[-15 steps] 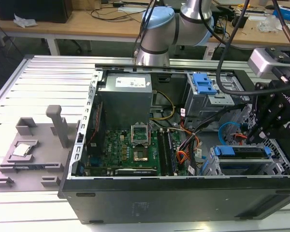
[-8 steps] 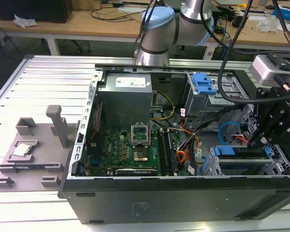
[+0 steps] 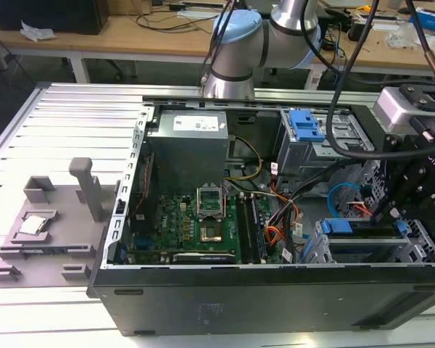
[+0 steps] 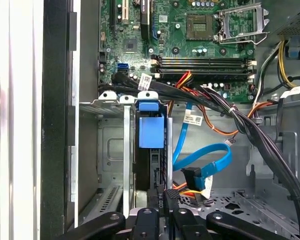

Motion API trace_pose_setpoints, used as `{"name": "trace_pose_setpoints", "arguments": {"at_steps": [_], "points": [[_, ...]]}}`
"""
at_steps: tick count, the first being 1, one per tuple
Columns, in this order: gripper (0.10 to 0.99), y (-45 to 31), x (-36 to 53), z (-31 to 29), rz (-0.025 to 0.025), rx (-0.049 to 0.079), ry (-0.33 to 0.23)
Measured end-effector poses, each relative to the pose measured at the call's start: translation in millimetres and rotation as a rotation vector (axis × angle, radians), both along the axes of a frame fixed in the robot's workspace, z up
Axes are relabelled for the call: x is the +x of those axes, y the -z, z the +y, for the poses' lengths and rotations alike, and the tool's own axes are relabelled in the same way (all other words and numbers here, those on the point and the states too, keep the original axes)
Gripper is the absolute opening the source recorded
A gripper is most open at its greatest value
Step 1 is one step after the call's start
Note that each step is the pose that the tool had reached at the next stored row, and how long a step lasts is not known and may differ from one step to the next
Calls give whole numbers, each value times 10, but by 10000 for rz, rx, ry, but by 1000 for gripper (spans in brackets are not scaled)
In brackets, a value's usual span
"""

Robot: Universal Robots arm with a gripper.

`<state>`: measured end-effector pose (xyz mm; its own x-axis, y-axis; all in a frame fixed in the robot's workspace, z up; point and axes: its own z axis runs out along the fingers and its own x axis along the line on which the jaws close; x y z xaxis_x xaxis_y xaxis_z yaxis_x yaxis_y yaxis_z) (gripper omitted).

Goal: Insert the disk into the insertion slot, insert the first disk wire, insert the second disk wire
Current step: 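Insert the first disk wire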

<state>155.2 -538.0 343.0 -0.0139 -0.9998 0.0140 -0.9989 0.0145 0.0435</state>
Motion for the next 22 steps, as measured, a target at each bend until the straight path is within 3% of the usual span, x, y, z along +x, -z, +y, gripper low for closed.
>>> {"name": "trace_pose_setpoints", "arguments": {"at_steps": [18, 19, 20, 22], "points": [[173, 79, 49, -10, 0, 12, 0], [184, 79, 49, -10, 2, 10, 0], [251, 78, 49, -10, 2, 8, 1], [251, 71, 49, -11, 2, -1, 1]]}}
